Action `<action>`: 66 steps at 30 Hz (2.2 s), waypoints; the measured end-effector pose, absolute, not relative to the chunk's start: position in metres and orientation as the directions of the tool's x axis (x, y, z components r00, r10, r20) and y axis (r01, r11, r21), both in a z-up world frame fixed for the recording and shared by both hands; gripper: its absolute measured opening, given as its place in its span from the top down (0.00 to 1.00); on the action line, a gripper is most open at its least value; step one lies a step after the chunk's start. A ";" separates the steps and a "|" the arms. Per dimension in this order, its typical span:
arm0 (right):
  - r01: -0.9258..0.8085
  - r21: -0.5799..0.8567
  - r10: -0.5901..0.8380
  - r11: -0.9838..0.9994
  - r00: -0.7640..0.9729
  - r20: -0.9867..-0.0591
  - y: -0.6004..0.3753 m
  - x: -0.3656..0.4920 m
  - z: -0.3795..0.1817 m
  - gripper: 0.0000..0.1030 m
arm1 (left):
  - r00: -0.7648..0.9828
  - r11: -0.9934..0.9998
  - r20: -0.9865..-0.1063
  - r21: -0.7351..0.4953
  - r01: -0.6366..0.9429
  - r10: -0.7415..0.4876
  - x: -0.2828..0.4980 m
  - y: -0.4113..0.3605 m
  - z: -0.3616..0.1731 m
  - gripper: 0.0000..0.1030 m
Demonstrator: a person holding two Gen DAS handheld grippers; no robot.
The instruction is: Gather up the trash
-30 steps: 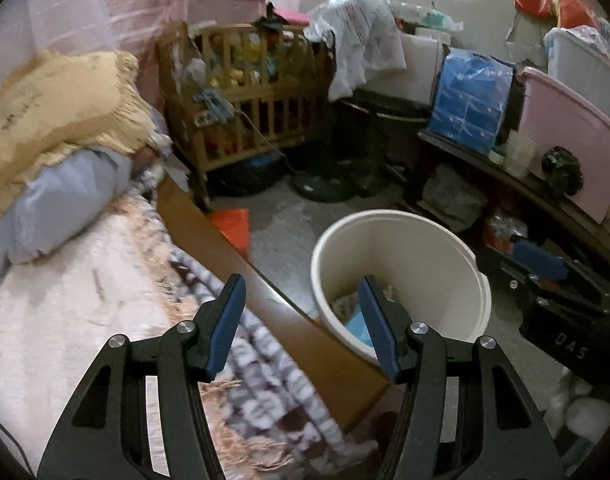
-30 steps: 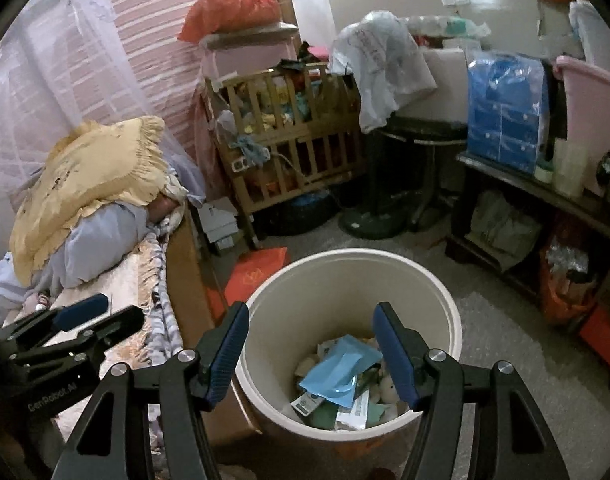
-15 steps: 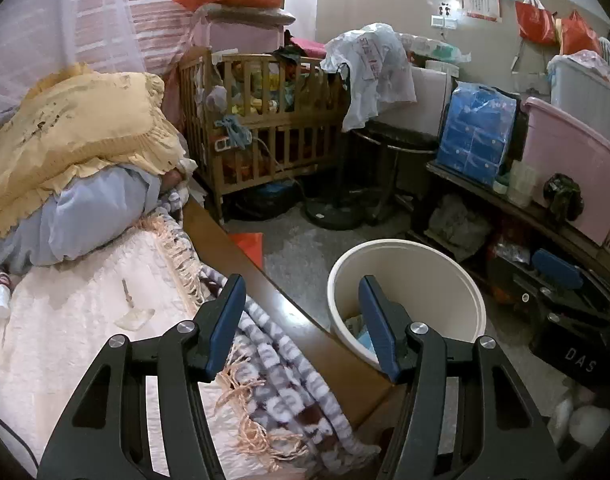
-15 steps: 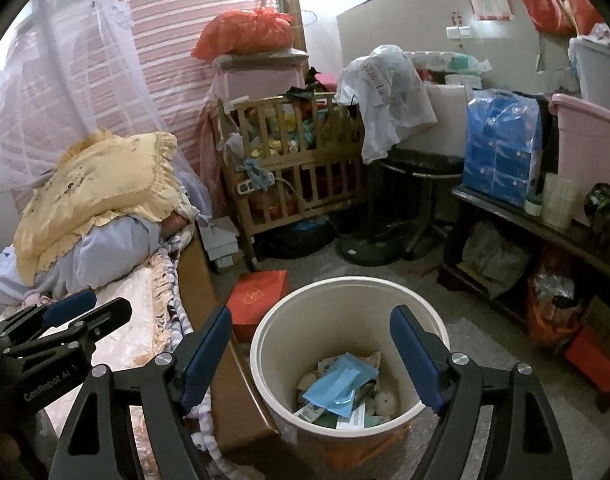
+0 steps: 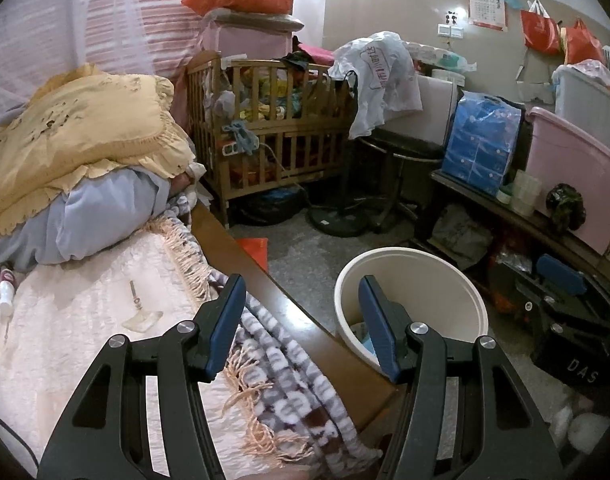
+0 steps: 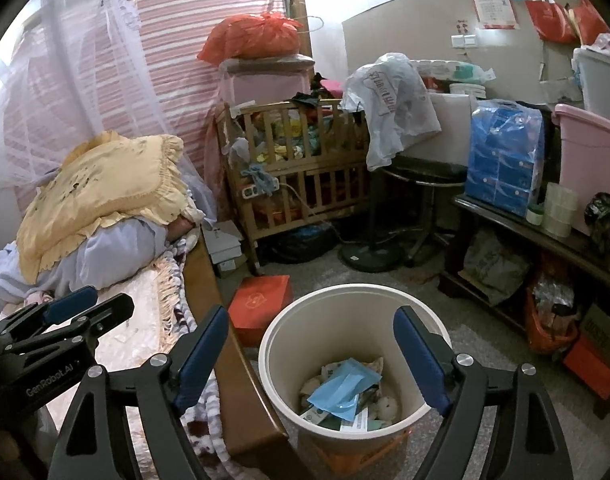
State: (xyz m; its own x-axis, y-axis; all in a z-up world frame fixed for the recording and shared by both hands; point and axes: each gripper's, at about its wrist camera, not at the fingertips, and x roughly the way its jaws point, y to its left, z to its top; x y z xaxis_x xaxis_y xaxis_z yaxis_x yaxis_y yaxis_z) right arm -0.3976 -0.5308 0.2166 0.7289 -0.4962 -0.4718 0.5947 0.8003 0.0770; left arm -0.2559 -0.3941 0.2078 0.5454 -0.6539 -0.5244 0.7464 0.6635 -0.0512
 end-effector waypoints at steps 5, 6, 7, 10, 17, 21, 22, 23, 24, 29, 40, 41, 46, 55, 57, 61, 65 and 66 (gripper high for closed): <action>0.595 0.076 -0.496 0.800 0.728 -0.473 -0.530 -0.397 0.217 0.19 | 0.543 0.663 -0.526 -0.054 0.746 -0.654 -0.256 -0.394 0.208 0.44; 0.595 0.075 -0.496 0.801 0.728 -0.474 -0.530 -0.397 0.216 0.19 | 0.543 0.663 -0.527 -0.053 0.747 -0.654 -0.256 -0.394 0.208 0.44; 0.596 0.076 -0.497 0.799 0.727 -0.473 -0.529 -0.398 0.217 0.19 | 0.543 0.663 -0.528 -0.053 0.746 -0.653 -0.256 -0.393 0.207 0.44; 0.595 0.077 -0.496 0.800 0.728 -0.473 -0.529 -0.398 0.217 0.19 | 0.544 0.664 -0.528 -0.053 0.746 -0.653 -0.256 -0.394 0.207 0.44; 0.596 0.077 -0.496 0.799 0.727 -0.474 -0.529 -0.397 0.217 0.18 | 0.542 0.663 -0.527 -0.056 0.746 -0.654 -0.255 -0.393 0.206 0.44; 0.593 0.076 -0.493 0.801 0.727 -0.478 -0.529 -0.396 0.214 0.18 | 0.543 0.664 -0.528 -0.054 0.746 -0.653 -0.255 -0.393 0.206 0.44; 0.593 0.076 -0.493 0.801 0.727 -0.478 -0.528 -0.397 0.214 0.18 | 0.543 0.664 -0.528 -0.053 0.746 -0.653 -0.255 -0.393 0.206 0.44; 0.593 0.076 -0.493 0.801 0.727 -0.478 -0.529 -0.396 0.213 0.18 | 0.544 0.664 -0.529 -0.052 0.746 -0.652 -0.255 -0.394 0.206 0.44; 0.593 0.077 -0.492 0.801 0.727 -0.479 -0.529 -0.396 0.213 0.18 | 0.544 0.664 -0.529 -0.053 0.746 -0.652 -0.255 -0.394 0.206 0.44; 0.592 0.077 -0.491 0.802 0.727 -0.480 -0.530 -0.396 0.213 0.18 | 0.543 0.664 -0.529 -0.055 0.745 -0.653 -0.255 -0.394 0.206 0.44; 0.590 0.077 -0.485 0.803 0.724 -0.491 -0.532 -0.396 0.206 0.18 | 0.543 0.667 -0.532 -0.057 0.743 -0.650 -0.255 -0.393 0.204 0.44; 0.590 0.077 -0.484 0.804 0.724 -0.492 -0.531 -0.397 0.206 0.18 | 0.543 0.666 -0.531 -0.057 0.743 -0.651 -0.255 -0.393 0.204 0.44; 0.591 0.076 -0.484 0.803 0.721 -0.497 -0.532 -0.396 0.203 0.17 | 0.544 0.667 -0.532 -0.055 0.743 -0.649 -0.255 -0.393 0.203 0.44; 0.592 0.076 -0.483 0.802 0.718 -0.501 -0.533 -0.395 0.203 0.17 | 0.542 0.665 -0.532 -0.053 0.745 -0.650 -0.254 -0.392 0.202 0.44; 0.591 0.077 -0.480 0.803 0.718 -0.503 -0.534 -0.395 0.204 0.17 | 0.542 0.666 -0.533 -0.055 0.744 -0.649 -0.254 -0.393 0.203 0.44; 0.590 0.075 -0.480 0.804 0.719 -0.503 -0.534 -0.395 0.204 0.17 | 0.541 0.667 -0.536 -0.056 0.743 -0.648 -0.254 -0.390 0.199 0.44; 0.591 0.077 -0.480 0.803 0.718 -0.505 -0.534 -0.394 0.204 0.17 | 0.541 0.667 -0.537 -0.056 0.743 -0.647 -0.253 -0.389 0.197 0.44; 0.590 0.078 -0.478 0.804 0.718 -0.506 -0.535 -0.394 0.204 0.16 | 0.541 0.667 -0.538 -0.056 0.743 -0.647 -0.253 -0.388 0.197 0.44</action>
